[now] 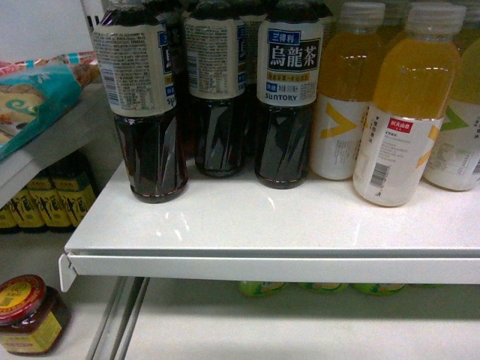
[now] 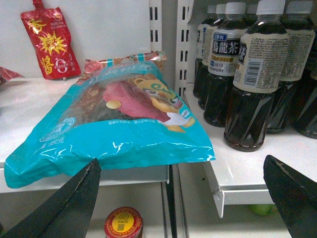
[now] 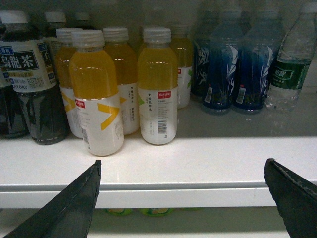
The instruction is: Move water from second to third shelf
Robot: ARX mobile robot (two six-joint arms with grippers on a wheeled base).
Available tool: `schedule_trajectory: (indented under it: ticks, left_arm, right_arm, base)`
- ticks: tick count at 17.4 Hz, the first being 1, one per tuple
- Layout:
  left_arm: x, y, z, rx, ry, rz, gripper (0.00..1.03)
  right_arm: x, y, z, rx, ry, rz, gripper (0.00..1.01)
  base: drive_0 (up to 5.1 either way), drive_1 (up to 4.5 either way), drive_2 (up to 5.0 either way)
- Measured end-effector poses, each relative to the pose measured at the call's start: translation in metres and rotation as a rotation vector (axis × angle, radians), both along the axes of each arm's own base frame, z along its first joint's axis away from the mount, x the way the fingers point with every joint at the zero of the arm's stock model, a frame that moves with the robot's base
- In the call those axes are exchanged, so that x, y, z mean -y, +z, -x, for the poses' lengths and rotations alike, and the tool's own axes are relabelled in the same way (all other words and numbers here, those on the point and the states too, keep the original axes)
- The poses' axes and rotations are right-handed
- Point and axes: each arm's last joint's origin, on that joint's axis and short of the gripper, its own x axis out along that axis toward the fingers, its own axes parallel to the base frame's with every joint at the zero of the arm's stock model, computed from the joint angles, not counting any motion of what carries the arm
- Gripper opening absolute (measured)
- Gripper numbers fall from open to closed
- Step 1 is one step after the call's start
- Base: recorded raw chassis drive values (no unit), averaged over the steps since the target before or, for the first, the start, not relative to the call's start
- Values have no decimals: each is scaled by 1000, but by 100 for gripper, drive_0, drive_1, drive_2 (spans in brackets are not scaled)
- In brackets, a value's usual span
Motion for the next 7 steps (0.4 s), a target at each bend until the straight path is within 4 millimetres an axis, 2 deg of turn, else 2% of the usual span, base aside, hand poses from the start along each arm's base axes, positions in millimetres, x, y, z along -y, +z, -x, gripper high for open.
schedule_trajectory:
  ticks: [7]
  left_arm:
    - [0,0,0,0,0,0,98]
  right_arm:
    - [0,0,0,0,0,0,98]
  base:
    - [0,0,0]
